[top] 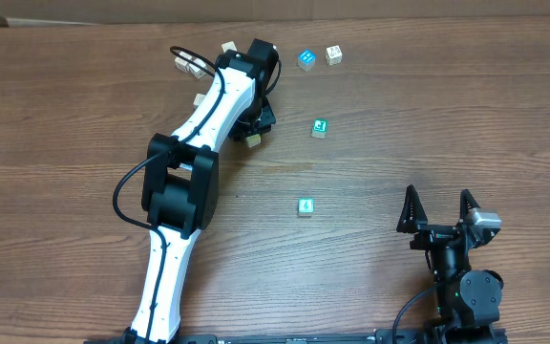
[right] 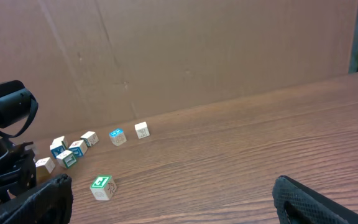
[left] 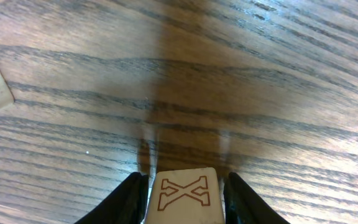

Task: Form a tower
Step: 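Lift the X block and carry it toward the 4 block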

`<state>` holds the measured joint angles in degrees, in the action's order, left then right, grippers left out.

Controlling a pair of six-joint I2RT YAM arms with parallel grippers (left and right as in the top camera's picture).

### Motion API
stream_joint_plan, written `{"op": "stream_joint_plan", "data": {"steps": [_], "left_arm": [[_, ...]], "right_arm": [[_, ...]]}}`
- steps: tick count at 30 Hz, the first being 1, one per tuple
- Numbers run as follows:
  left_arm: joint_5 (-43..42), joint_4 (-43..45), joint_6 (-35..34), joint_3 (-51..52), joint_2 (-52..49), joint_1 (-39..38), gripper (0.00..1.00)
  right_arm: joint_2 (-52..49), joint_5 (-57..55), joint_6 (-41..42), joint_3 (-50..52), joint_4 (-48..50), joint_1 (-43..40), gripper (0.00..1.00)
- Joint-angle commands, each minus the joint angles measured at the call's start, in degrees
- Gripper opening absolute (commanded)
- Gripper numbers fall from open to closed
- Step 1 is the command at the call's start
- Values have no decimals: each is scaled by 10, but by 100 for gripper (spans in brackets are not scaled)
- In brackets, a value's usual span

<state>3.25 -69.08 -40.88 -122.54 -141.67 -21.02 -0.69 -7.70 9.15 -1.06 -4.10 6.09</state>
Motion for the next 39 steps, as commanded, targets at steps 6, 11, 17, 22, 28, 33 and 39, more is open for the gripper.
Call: {"op": "stream_joint_plan", "data": {"steps": [6,11,17,22,28,33,39], "left_arm": [[-21,2,52,2,-6,-1,30],[-28,2,67,2,-6,-1,41],[-29,1,82,2,-6,-1,42],[-29,2,86,2,-6,-1,34],[-29,1,102,2,-6,-1,22],[-33,-21,120,-23,1,1,10],[-33,-84,126,-92,34,-4,4]], "right_arm": [[5,0,-3,6,2,3,100],[5,0,-3,6,2,3,100],[5,0,-3,6,2,3,100],[5,0,-3,6,2,3,100],[5,0,-3,6,2,3,100],[5,0,-3,6,2,3,100],[5,0,-3,6,2,3,100]]}}
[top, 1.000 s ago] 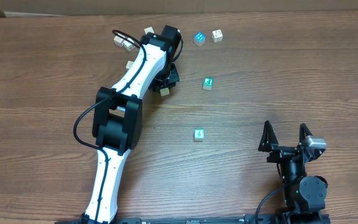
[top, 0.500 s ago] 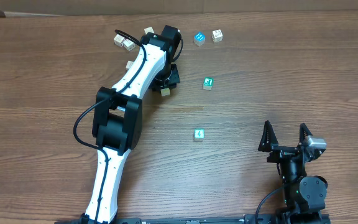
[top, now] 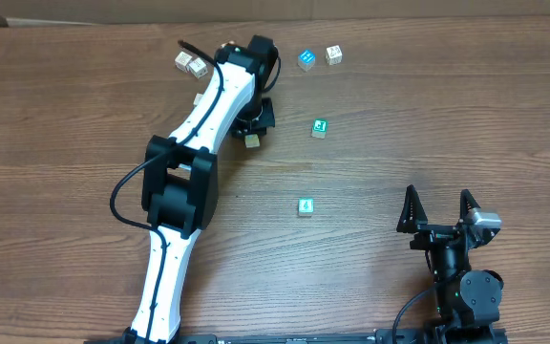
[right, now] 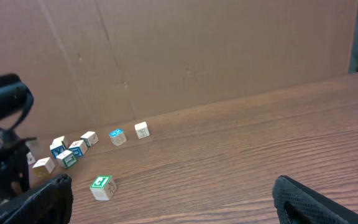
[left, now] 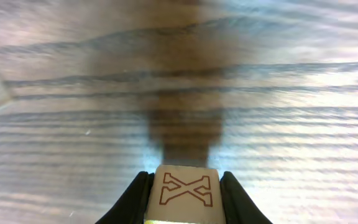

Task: Form a tower
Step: 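Lift the X block and carry it toward the 4 block, then align the held X block directly above the 4 block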

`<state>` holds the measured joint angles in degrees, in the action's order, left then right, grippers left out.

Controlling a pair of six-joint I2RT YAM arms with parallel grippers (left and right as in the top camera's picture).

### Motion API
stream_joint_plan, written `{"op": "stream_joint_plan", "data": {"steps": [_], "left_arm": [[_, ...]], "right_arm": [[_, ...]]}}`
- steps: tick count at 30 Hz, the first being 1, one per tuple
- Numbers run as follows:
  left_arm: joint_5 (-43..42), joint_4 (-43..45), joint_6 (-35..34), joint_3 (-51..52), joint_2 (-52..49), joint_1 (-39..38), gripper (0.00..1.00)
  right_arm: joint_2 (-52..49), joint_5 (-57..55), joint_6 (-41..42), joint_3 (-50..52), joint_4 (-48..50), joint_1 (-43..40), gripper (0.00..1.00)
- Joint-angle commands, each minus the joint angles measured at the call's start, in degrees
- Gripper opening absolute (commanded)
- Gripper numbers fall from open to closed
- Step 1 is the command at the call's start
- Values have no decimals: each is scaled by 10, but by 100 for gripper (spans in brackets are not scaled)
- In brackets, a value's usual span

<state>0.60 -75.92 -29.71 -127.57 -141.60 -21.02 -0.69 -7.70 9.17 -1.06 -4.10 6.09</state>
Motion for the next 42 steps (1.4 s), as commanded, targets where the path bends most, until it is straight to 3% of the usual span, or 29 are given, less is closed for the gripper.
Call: {"op": "stream_joint_plan", "data": {"steps": [1,16,26,31,37,42], "left_arm": [[-7,-27,15,-50,40,-6,4],[-9,-206,34,-62,177,-39,5],[-47,-209,59,-51,192,-127,4],[-41,-209,11,-16,192,-168,5],[26,-200,-75,22,192,-203,5],[43,-157,-124,55,192,-223,4]], "right_arm": [[5,0,-3,6,2,3,100],[5,0,-3,6,2,3,100],[5,0,-3,6,2,3,100],[5,0,-3,6,2,3,100],[5,0,-3,6,2,3,100],[5,0,-3,6,2,3,100]]}}
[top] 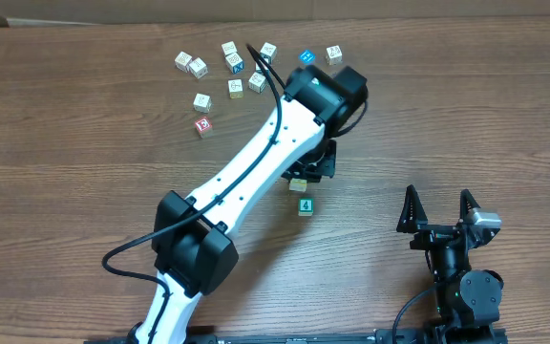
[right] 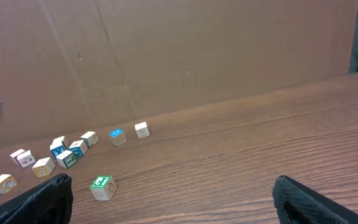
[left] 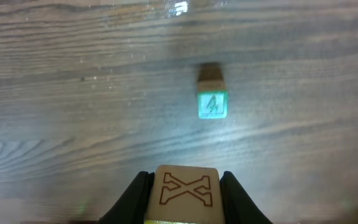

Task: Form a tower
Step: 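Align the held X block directly above the 4 block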

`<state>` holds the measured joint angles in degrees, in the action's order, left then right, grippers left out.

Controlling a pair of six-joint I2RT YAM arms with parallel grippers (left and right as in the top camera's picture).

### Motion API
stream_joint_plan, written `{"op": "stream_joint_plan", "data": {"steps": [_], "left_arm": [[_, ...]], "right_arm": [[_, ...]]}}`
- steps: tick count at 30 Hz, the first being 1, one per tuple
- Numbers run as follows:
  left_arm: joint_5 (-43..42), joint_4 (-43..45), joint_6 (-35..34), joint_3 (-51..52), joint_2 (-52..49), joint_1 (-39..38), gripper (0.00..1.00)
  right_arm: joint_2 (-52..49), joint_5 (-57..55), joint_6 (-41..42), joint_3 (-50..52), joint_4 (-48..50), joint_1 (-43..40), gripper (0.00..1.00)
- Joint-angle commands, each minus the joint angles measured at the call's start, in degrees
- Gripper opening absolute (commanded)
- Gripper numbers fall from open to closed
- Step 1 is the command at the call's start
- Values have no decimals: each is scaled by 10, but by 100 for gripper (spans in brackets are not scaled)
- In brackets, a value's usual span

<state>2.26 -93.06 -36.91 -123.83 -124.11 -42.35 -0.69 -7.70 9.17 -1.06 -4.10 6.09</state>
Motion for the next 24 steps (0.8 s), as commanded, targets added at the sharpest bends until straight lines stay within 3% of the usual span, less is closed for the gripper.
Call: {"op": "stream_joint_plan", "data": {"steps": [1,8,24], "left_arm": [[26,32,-54,28,17,-14,5],[24,108,-88,99,17,-19,5],[21,186,-68,184,17,-23,4]], "right_arm": [[5,0,-3,6,2,3,100],[5,0,-3,6,2,3,100],[5,0,-3,6,2,3,100]]}}
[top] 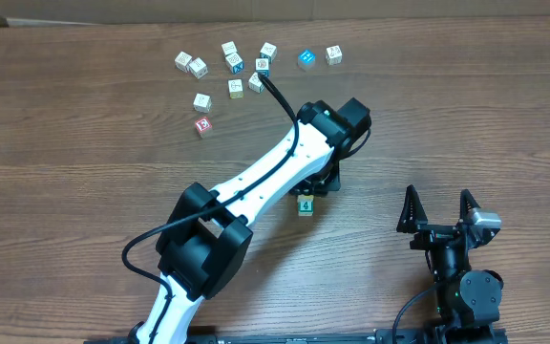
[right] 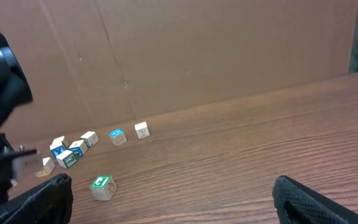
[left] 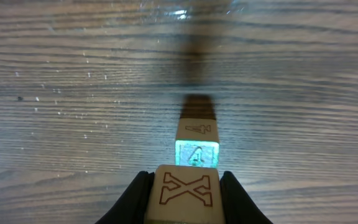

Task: Form a tower
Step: 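Align the held X block directly above the 4 block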

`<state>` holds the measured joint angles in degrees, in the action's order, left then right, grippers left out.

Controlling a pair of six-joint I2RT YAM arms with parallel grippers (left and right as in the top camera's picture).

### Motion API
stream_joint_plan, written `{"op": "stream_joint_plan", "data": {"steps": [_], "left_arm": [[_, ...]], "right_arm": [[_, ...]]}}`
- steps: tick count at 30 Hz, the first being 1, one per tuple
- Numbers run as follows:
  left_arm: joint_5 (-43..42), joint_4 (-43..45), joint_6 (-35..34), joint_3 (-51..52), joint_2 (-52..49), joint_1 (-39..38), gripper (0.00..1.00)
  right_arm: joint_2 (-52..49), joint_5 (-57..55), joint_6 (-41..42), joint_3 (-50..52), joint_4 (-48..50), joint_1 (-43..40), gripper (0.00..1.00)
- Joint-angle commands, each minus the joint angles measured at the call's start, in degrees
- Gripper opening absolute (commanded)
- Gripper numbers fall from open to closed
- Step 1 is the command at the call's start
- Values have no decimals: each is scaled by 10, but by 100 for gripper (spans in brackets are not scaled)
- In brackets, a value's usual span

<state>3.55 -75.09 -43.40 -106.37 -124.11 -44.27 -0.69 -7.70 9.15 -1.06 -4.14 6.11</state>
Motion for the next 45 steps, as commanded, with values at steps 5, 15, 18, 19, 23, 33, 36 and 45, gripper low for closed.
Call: {"op": "stream_joint_plan", "data": {"steps": [5,15,18,19,23,33,36,45], "left_arm": [[-6,21,-3,10,16,-5,5],[-6,34,-4,28,16,-9,5],[-6,36,-3,28,16,-9,4],[-6,37,-3,28,16,-9,4],[-6,38,-3,28,16,-9,4],[-6,32,-4,29,16,-11,4],[-6,35,-6,29,16,-12,4],[-3,34,-5,31,16,-12,4]], "right_arm": [[5,0,-3,6,2,3,100],[5,0,-3,6,2,3,100],[5,0,-3,6,2,3,100],[5,0,-3,6,2,3,100],[5,0,-3,6,2,3,100],[5,0,-3,6,2,3,100],[5,0,-3,6,2,3,100],[5,0,-3,6,2,3,100]]}}
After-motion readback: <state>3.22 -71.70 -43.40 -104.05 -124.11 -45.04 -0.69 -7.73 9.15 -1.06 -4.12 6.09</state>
